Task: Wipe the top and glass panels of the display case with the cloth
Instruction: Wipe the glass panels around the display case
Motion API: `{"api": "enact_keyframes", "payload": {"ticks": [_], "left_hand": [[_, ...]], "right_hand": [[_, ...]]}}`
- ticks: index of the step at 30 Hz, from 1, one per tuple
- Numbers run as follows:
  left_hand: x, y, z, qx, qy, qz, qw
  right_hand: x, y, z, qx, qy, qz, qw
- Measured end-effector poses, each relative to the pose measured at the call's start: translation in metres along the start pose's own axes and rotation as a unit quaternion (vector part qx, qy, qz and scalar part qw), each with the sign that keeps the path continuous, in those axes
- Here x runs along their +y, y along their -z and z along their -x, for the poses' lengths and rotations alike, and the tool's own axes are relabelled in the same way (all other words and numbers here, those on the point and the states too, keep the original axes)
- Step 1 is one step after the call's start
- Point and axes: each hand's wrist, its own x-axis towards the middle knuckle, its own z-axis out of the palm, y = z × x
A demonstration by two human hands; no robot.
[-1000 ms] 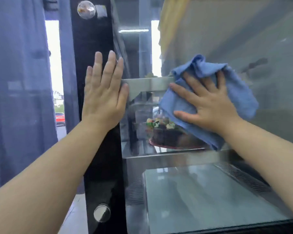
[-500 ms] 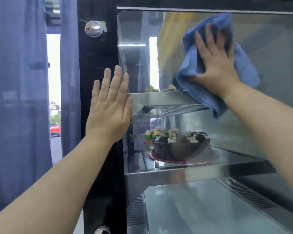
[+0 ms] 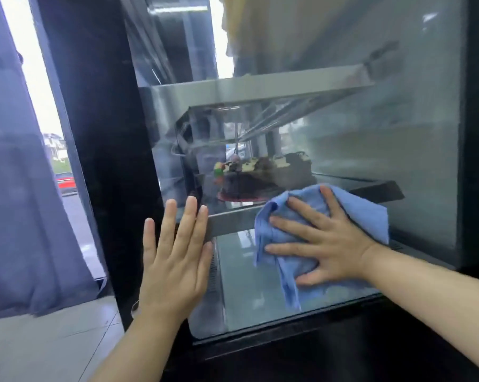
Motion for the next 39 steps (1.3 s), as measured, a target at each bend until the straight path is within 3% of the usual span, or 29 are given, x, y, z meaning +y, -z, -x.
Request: {"api": "enact_keyframes", "payload": {"ticks": [2,4,6,7,9,13,14,16,18,21,24,26,28,31,32,34,36,37,38,39], "left_hand": [[-0.002,-0.004,-0.002,-0.002,0.006,-0.015,1.000],[-0.002,-0.004,-0.003,0.003,0.010,-0.015,1.000],[0.001,-0.004,-0.002,0.009,0.011,-0.018,1.000],[0.001,-0.005,-0.002,0.014,0.009,-0.025,1.000],[0.000,-0.008,-0.002,0.023,0.001,-0.047,0.999],[0.012,-0.003,-0.010,0.044,0.038,-0.025,0.998],[0.020,0.002,-0.021,0.066,0.045,-0.008,0.997],[0.033,0.013,-0.059,0.102,0.016,0.017,0.994],[0.035,0.025,-0.115,0.117,-0.009,0.041,0.992],[0.026,0.043,-0.204,0.098,0.020,0.060,0.993],[0.027,0.046,-0.248,0.060,0.025,0.030,0.997],[0.034,0.039,-0.244,0.051,0.002,0.019,0.999],[0.037,0.028,-0.228,0.048,-0.021,0.035,0.998],[0.035,0.010,-0.209,0.018,-0.050,0.054,0.997],[0.034,0.008,-0.207,0.015,-0.052,0.067,0.996],[0.032,0.008,-0.208,0.015,-0.043,0.102,0.994],[0.030,0.002,-0.206,0.013,-0.053,0.090,0.994],[0.029,-0.001,-0.207,0.018,-0.060,0.084,0.994],[0.029,0.000,-0.211,0.033,-0.058,0.082,0.994],[0.031,0.003,-0.218,0.051,-0.051,0.085,0.994]], "right_hand": [[0.044,0.013,-0.031,0.038,-0.126,0.012,0.991],[0.077,0.026,-0.070,0.058,-0.314,0.003,0.948],[0.076,0.032,-0.098,0.061,-0.395,0.006,0.916],[0.065,0.030,-0.102,0.071,-0.374,0.012,0.925],[0.024,0.018,-0.078,0.083,-0.254,0.003,0.964],[-0.031,-0.009,0.035,-0.003,-0.042,-0.029,0.999],[-0.024,-0.013,0.055,-0.003,-0.045,-0.049,0.998],[0.001,-0.013,0.065,0.009,-0.139,-0.057,0.989],[0.039,-0.001,0.030,0.021,-0.311,-0.030,0.950],[0.116,0.035,-0.072,0.058,-0.544,-0.029,0.837],[0.185,0.058,-0.133,0.050,-0.604,-0.074,0.792],[0.186,0.053,-0.133,0.073,-0.620,-0.078,0.777],[0.142,0.035,-0.110,0.086,-0.645,-0.043,0.758],[0.019,0.003,-0.038,0.063,-0.704,-0.033,0.707],[-0.020,-0.003,-0.012,0.038,-0.732,-0.051,0.678],[-0.061,-0.010,0.025,0.042,-0.810,-0.096,0.577],[-0.047,-0.008,0.026,0.031,-0.878,-0.144,0.455],[-0.025,-0.002,0.014,0.023,-0.892,-0.144,0.428],[0.002,0.004,-0.004,0.020,-0.884,-0.132,0.447],[0.032,0.011,-0.024,0.029,-0.858,-0.119,0.499]]}}
